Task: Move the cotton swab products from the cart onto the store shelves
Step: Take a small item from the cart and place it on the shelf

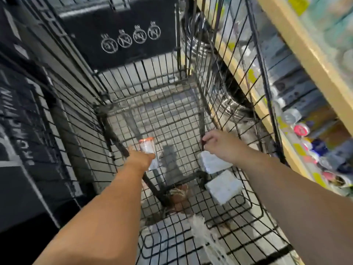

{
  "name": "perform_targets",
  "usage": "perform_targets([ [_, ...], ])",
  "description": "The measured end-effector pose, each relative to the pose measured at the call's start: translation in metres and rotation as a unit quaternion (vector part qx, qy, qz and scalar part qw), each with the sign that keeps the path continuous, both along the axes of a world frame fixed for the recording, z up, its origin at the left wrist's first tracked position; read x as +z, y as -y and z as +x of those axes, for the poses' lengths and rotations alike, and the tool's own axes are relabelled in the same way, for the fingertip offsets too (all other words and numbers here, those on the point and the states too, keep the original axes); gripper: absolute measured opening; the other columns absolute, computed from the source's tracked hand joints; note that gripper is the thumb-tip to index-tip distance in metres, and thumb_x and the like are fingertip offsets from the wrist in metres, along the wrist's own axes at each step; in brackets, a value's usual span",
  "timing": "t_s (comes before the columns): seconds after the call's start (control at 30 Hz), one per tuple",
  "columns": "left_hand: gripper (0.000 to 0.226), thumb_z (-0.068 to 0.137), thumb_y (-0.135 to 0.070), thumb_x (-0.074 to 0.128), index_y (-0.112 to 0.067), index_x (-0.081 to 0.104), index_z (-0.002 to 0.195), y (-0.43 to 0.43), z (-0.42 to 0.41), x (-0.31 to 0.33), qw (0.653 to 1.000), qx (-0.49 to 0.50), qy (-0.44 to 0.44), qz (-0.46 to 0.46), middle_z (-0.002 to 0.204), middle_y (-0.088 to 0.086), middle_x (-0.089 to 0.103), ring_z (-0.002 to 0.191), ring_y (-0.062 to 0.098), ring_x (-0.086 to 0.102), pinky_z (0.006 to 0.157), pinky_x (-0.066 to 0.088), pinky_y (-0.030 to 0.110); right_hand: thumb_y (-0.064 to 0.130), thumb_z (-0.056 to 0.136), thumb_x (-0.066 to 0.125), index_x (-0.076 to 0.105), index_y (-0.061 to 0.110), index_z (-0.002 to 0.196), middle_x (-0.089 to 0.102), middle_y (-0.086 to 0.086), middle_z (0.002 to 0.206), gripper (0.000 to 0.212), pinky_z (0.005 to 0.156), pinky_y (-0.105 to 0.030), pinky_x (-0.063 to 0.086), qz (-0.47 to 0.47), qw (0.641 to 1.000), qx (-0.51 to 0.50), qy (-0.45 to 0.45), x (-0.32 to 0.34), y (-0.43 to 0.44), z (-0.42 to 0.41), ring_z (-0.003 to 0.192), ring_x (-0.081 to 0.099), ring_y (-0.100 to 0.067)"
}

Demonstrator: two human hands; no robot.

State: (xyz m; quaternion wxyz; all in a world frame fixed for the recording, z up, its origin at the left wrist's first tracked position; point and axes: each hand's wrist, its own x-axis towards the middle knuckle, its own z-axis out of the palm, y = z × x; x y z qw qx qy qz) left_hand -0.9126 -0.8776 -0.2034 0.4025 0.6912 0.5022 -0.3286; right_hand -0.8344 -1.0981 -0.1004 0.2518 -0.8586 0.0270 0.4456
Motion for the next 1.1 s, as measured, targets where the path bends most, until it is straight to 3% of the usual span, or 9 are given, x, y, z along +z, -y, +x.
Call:
perform_targets([
  [0.03, 0.053, 0.081, -0.027, 0.073, -0.003, 0.049, 0.122, 0.005, 0.000, -0.007, 1.000, -0.005, -0.019, 0.001, 0.117, 0.013, 0.059, 0.105, 0.031, 0.057, 0.086, 0.045, 0.028, 0.024, 0.092, 0.054, 0.055, 0.025, 0.115, 0.059, -0.003, 0.120, 0.023, 0.077, -0.033, 0.048, -0.004, 1.000, -0.008, 0.009, -0.004, 0.003, 0.001, 0.103, 0.060, -0.025],
  [0.1, 0.066, 0.081, -0.034, 0.074, 0.000, 0.046, 0.130, 0.013, 0.002, -0.020, 0.999, 0.004, -0.043, 0.030, 0.123, 0.017, 0.056, 0.111, 0.032, 0.056, 0.084, 0.045, 0.032, 0.020, 0.091, 0.057, 0.054, 0.020, 0.122, 0.052, -0.001, 0.128, 0.031, 0.079, -0.029, 0.045, -0.027, 0.998, 0.014, 0.056, -0.011, 0.009, 0.002, 0.109, 0.056, -0.023],
  [0.27, 0.107, 0.071, -0.058, 0.072, -0.006, 0.015, 0.146, 0.027, 0.008, -0.040, 0.986, -0.033, -0.110, 0.122, 0.140, 0.020, 0.036, 0.128, 0.036, 0.037, 0.099, 0.039, 0.042, 0.016, 0.086, 0.061, 0.039, 0.022, 0.141, 0.034, -0.007, 0.144, 0.060, 0.101, -0.032, 0.035, -0.109, 0.976, 0.175, 0.075, -0.031, 0.017, -0.002, 0.132, 0.032, -0.027],
  [0.37, 0.094, 0.077, -0.056, 0.067, -0.009, 0.021, 0.145, 0.033, 0.011, -0.045, 0.983, -0.062, -0.106, 0.136, 0.139, 0.019, 0.035, 0.123, 0.035, 0.040, 0.096, 0.038, 0.039, 0.016, 0.083, 0.064, 0.031, 0.026, 0.145, 0.029, -0.006, 0.148, 0.071, 0.106, -0.038, 0.036, -0.144, 0.963, 0.221, 0.058, -0.042, 0.017, -0.005, 0.136, 0.027, -0.029],
  [0.5, 0.077, 0.078, -0.055, 0.068, -0.009, 0.037, 0.133, 0.030, 0.001, -0.039, 0.987, -0.053, -0.072, 0.130, 0.129, 0.017, 0.040, 0.095, 0.030, 0.048, 0.072, 0.033, 0.032, 0.020, 0.078, 0.069, 0.022, 0.027, 0.148, 0.023, -0.005, 0.153, 0.085, 0.110, -0.043, 0.031, -0.178, 0.937, 0.299, 0.041, -0.053, 0.019, -0.006, 0.139, 0.022, -0.031],
  [0.6, 0.077, 0.074, -0.044, 0.077, -0.007, 0.038, 0.130, 0.025, -0.007, -0.033, 0.994, -0.024, -0.036, 0.100, 0.126, 0.018, 0.049, 0.106, 0.034, 0.055, 0.080, 0.049, 0.036, 0.024, 0.075, 0.074, 0.015, 0.028, 0.150, 0.018, -0.005, 0.156, 0.096, 0.112, -0.044, 0.028, -0.204, 0.915, 0.348, 0.020, -0.061, 0.020, -0.009, 0.143, 0.015, -0.031],
  [0.7, 0.066, 0.077, -0.033, 0.077, -0.006, 0.042, 0.126, 0.027, -0.010, -0.019, 0.998, -0.004, 0.018, 0.065, 0.114, 0.014, 0.058, 0.094, 0.030, 0.058, 0.073, 0.048, 0.032, 0.018, 0.074, 0.076, 0.010, 0.025, 0.150, 0.022, -0.007, 0.155, 0.101, 0.110, -0.046, 0.025, -0.227, 0.896, 0.380, 0.031, -0.068, 0.020, -0.015, 0.143, 0.014, -0.031],
  [0.97, 0.061, 0.076, -0.026, 0.078, -0.016, 0.033, 0.115, 0.036, 0.009, 0.036, 0.989, 0.036, 0.144, 0.018, 0.092, -0.001, 0.051, 0.069, 0.009, 0.052, 0.062, 0.048, 0.028, 0.021, 0.075, 0.075, 0.031, 0.016, 0.140, 0.046, -0.010, 0.133, 0.079, 0.095, -0.039, 0.043, -0.181, 0.915, 0.349, 0.092, -0.061, 0.021, -0.009, 0.125, 0.036, -0.032],
  [1.1, 0.056, 0.079, -0.023, 0.075, -0.018, 0.029, 0.111, 0.036, 0.024, 0.086, 0.979, 0.042, 0.198, 0.027, 0.082, -0.005, 0.047, 0.065, 0.012, 0.053, 0.058, 0.048, 0.029, 0.035, 0.070, 0.079, 0.027, 0.020, 0.142, 0.049, -0.008, 0.126, 0.090, 0.091, -0.035, 0.045, -0.069, 0.977, 0.157, 0.125, -0.014, 0.008, -0.008, 0.117, 0.044, -0.030],
])
